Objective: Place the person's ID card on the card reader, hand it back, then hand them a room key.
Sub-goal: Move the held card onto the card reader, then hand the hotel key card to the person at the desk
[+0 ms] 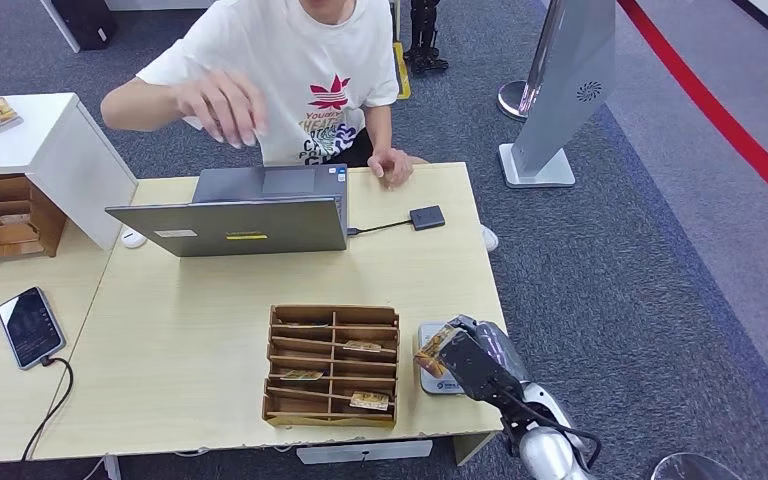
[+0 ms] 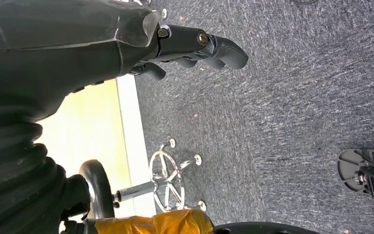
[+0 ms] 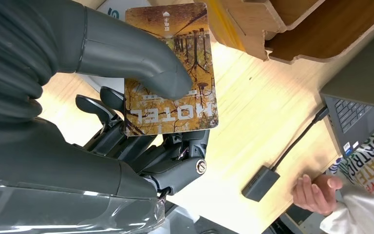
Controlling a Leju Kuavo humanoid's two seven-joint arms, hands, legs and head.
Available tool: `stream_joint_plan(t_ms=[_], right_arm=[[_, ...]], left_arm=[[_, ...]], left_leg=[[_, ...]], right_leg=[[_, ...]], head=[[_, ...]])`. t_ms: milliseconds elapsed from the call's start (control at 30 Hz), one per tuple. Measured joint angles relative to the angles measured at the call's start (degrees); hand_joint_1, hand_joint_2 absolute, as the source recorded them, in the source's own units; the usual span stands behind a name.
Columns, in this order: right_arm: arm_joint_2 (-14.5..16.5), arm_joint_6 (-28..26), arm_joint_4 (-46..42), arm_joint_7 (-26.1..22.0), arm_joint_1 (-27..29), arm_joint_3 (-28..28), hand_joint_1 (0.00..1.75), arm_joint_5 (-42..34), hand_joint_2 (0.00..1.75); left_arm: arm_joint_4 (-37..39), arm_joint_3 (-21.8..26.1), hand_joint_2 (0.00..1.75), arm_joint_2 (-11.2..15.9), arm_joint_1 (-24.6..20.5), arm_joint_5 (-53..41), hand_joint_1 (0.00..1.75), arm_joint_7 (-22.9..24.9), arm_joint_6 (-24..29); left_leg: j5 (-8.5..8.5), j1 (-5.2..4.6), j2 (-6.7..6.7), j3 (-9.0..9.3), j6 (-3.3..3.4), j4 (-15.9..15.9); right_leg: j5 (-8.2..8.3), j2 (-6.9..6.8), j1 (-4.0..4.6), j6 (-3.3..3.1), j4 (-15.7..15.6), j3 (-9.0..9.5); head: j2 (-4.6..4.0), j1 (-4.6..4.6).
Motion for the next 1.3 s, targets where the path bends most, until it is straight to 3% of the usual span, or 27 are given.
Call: stream_joint_plan(t_ms=[1300], right_arm=[[1.48,-0.02,11.76,1.21,-5.38,-0.15,1.75,-0.10,1.75]], left_arm=[[0.00,0.00,1.75,0.05,-0.10,-0.96,0.00,0.03,-0.01]], left_leg=[[0.00,0.00,0.00,0.01,0.00,0.00]], right_leg=[[0.00,0.00,0.00,0.00,0.00,0.00]], head=[[0.00,0.00]])
